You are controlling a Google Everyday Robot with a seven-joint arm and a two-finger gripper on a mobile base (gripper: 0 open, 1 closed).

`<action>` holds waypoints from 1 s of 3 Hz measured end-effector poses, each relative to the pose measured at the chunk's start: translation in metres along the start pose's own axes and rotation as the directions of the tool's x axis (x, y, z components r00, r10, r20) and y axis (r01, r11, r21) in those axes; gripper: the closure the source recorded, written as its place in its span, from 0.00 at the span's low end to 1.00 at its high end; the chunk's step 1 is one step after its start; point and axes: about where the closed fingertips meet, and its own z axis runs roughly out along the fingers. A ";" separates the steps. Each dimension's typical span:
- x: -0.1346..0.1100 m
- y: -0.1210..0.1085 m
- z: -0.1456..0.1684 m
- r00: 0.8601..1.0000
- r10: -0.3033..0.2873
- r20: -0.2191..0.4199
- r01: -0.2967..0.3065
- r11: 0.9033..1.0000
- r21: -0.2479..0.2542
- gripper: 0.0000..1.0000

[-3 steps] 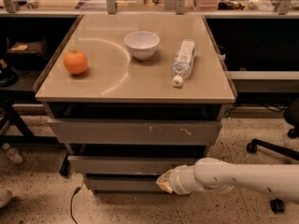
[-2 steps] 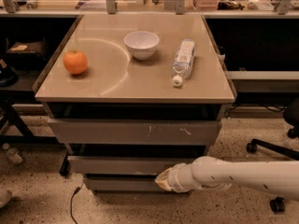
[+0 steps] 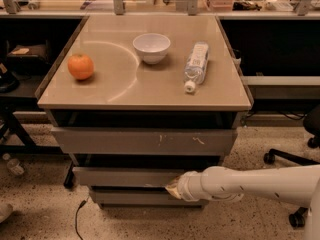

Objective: Close middle drawer

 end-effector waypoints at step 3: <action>-0.010 -0.026 0.015 0.999 -0.030 0.012 0.029 0.996 0.087 0.81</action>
Offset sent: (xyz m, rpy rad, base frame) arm 0.0490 -0.0009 -0.0064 -0.0584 -0.1198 -0.0520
